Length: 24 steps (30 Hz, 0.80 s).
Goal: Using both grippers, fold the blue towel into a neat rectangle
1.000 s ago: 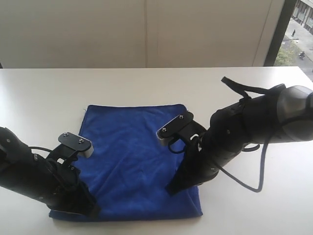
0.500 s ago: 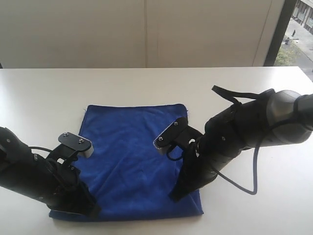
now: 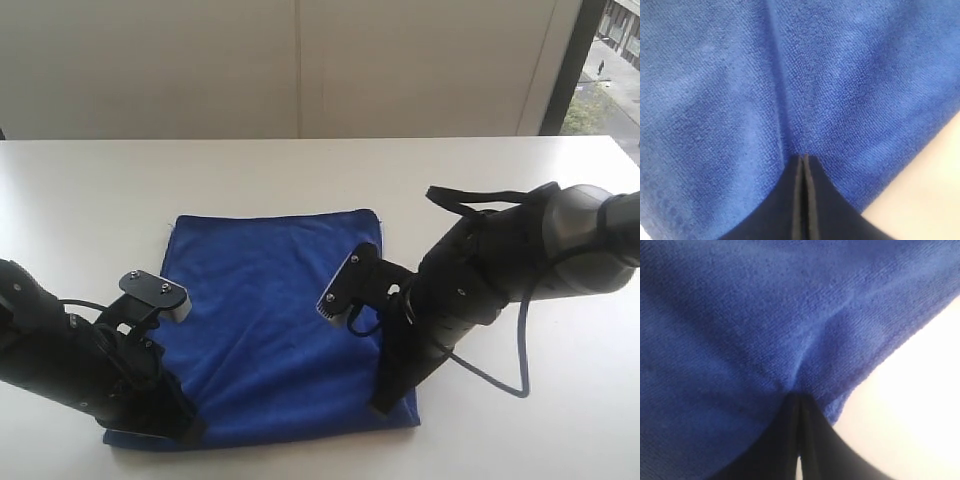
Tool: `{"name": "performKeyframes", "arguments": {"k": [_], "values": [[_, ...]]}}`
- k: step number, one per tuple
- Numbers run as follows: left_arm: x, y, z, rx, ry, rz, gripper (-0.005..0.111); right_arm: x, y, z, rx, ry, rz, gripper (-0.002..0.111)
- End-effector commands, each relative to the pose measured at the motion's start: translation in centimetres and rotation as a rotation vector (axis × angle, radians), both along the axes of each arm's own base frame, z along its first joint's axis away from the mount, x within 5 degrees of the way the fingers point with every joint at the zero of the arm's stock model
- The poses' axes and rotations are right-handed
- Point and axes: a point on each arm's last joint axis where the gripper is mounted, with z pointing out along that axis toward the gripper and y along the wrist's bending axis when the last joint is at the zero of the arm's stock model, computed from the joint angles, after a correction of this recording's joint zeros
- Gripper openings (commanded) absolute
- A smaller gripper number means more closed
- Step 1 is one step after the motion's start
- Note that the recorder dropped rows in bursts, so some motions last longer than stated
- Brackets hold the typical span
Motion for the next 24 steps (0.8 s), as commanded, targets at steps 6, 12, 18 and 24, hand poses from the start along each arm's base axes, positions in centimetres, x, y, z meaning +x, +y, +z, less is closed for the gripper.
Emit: {"name": "performKeyframes", "arguments": {"k": [6, 12, 18, 24], "values": [[-0.5, 0.4, -0.9, 0.030, 0.027, -0.013, 0.000, -0.7, -0.5, 3.0, 0.056, -0.035, -0.102, 0.000], [-0.5, 0.4, -0.9, 0.030, 0.027, -0.013, 0.000, -2.3, 0.8, 4.6, 0.180, 0.051, -0.088, 0.000], [-0.5, 0.4, -0.9, 0.030, 0.027, -0.013, 0.000, -3.4, 2.1, 2.6, 0.177, 0.151, -0.051, 0.000], [-0.5, 0.4, -0.9, 0.030, 0.027, -0.013, 0.000, -3.5, 1.9, 0.6, 0.116, 0.212, -0.039, 0.000]]}}
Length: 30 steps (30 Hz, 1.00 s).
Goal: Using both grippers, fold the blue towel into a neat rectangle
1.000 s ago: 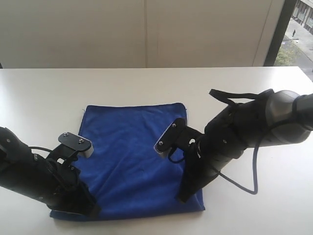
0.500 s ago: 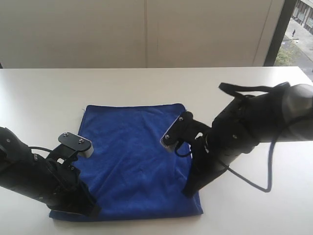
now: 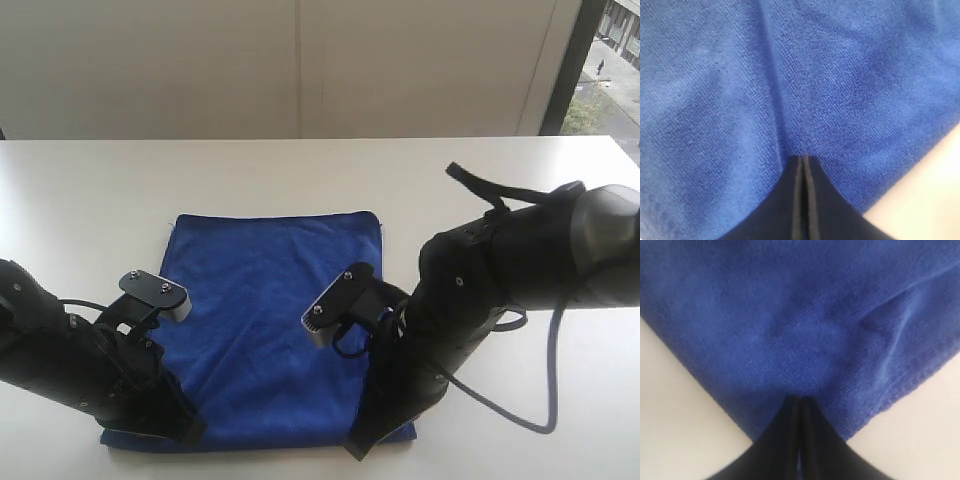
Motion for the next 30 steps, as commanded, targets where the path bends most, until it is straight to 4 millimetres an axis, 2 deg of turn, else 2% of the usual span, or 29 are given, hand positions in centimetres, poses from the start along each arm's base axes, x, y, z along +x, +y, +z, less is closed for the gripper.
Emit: {"name": "performKeyframes", "arguments": {"k": [1, 6, 11, 17, 19, 24, 27, 30], "values": [[-0.5, 0.4, -0.9, 0.030, 0.027, -0.013, 0.000, -0.1, -0.2, -1.0, -0.040, 0.029, 0.035, 0.000], [-0.5, 0.4, -0.9, 0.030, 0.027, -0.013, 0.000, -0.3, -0.5, -0.9, -0.078, 0.038, 0.065, 0.000], [-0.5, 0.4, -0.9, 0.031, 0.025, -0.012, 0.000, -0.4, -0.5, 0.4, -0.054, 0.011, 0.044, 0.000], [-0.5, 0.4, -0.8, 0.029, 0.021, -0.017, 0.000, -0.5, -0.5, -0.5, -0.066, 0.046, 0.038, 0.000], [-0.6, 0.4, -0.1, 0.020, -0.001, -0.028, 0.000, -0.5, -0.5, -0.5, -0.070, 0.055, 0.039, 0.000], [-0.8, 0.5, 3.5, -0.037, -0.130, -0.054, 0.000, -0.6, -0.6, -0.5, -0.080, 0.063, 0.045, 0.000], [-1.4, 0.5, 4.7, -0.063, -0.149, -0.081, 0.000, -0.6, -0.6, -0.5, -0.081, 0.063, 0.046, 0.000], [-1.9, 0.7, 4.7, -0.053, -0.136, -0.119, 0.000, -0.7, -0.7, -0.6, -0.087, 0.071, 0.048, 0.000]]}}
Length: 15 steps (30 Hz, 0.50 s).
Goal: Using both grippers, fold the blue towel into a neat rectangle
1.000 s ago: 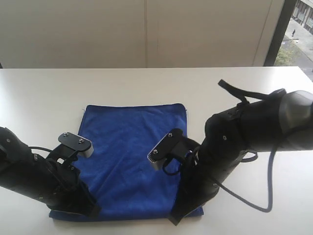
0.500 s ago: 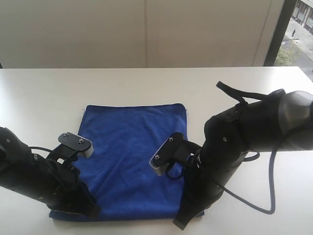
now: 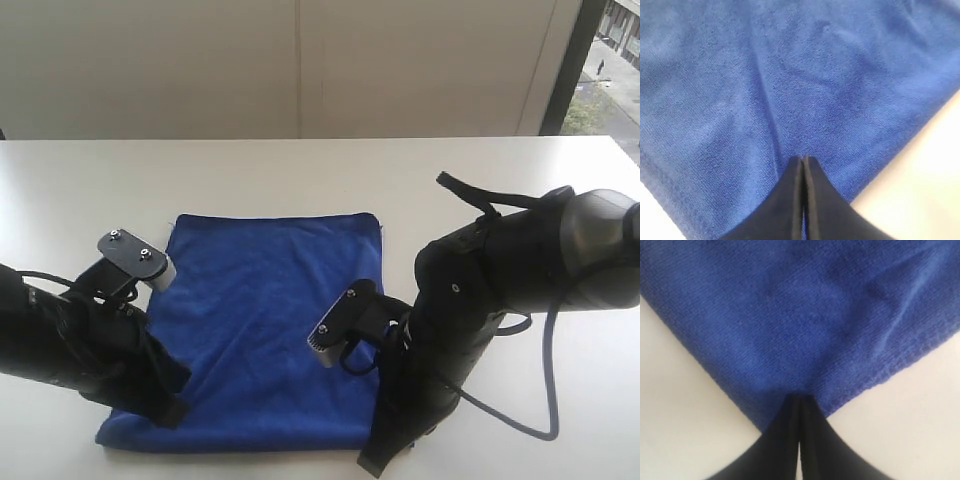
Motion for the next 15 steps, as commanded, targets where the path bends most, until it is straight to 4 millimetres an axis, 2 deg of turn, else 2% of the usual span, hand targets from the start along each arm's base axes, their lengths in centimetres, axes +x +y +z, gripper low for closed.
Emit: {"name": "performKeyframes", "arguments": {"k": [1, 9, 15], "values": [[-1.1, 0.3, 0.0, 0.012, 0.035, -0.057, 0.000, -0.3, -0.2, -0.2, -0.022, 0.022, 0.009, 0.000], [-2.5, 1.9, -3.4, 0.097, 0.086, 0.036, 0.000, -0.2, -0.2, -0.2, -0.021, 0.020, 0.008, 0.000], [-3.2, 2.7, -4.4, 0.132, 0.084, 0.065, 0.000, -0.2, -0.2, -0.2, -0.018, 0.014, 0.008, 0.000]]}}
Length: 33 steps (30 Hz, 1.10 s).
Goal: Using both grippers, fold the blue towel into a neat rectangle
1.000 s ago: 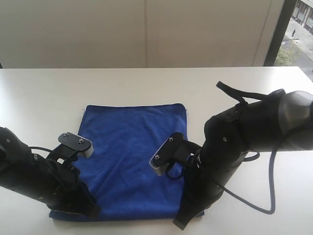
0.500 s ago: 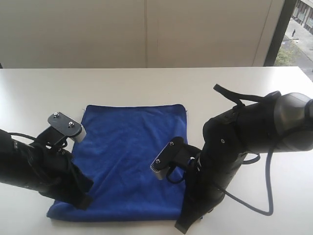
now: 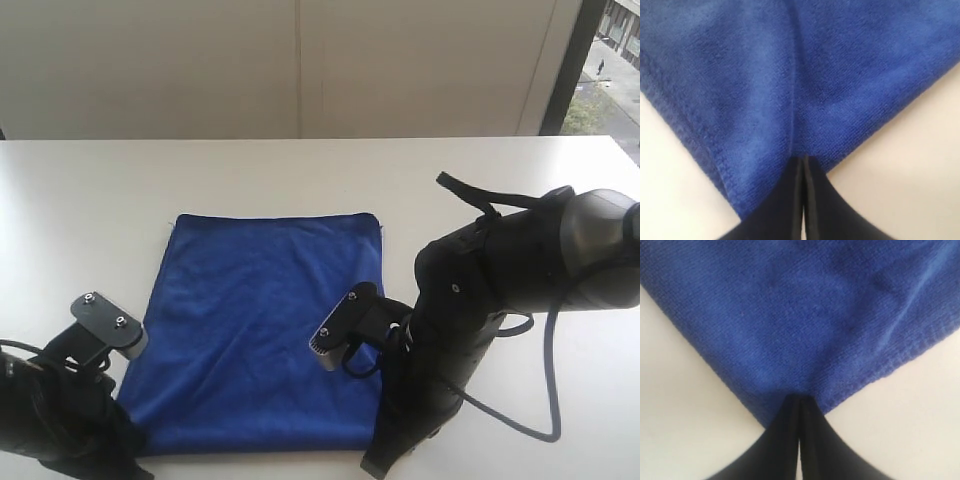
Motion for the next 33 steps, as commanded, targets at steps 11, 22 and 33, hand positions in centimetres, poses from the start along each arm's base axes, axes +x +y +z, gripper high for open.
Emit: {"name": "performKeyframes", "arguments": {"k": [11, 22, 33], "values": [[-1.4, 0.1, 0.7, -0.052, 0.059, 0.004, 0.000, 0.0, -0.1, -0.2, -0.007, -0.002, 0.004, 0.000], [-0.2, 0.6, 1.7, -0.044, -0.099, 0.072, 0.000, -0.1, -0.5, -0.4, -0.067, 0.006, 0.056, 0.000], [-0.3, 0.4, -1.6, 0.032, 0.062, 0.049, 0.000, -0.2, -0.7, -0.4, -0.086, 0.016, 0.067, 0.000]]}}
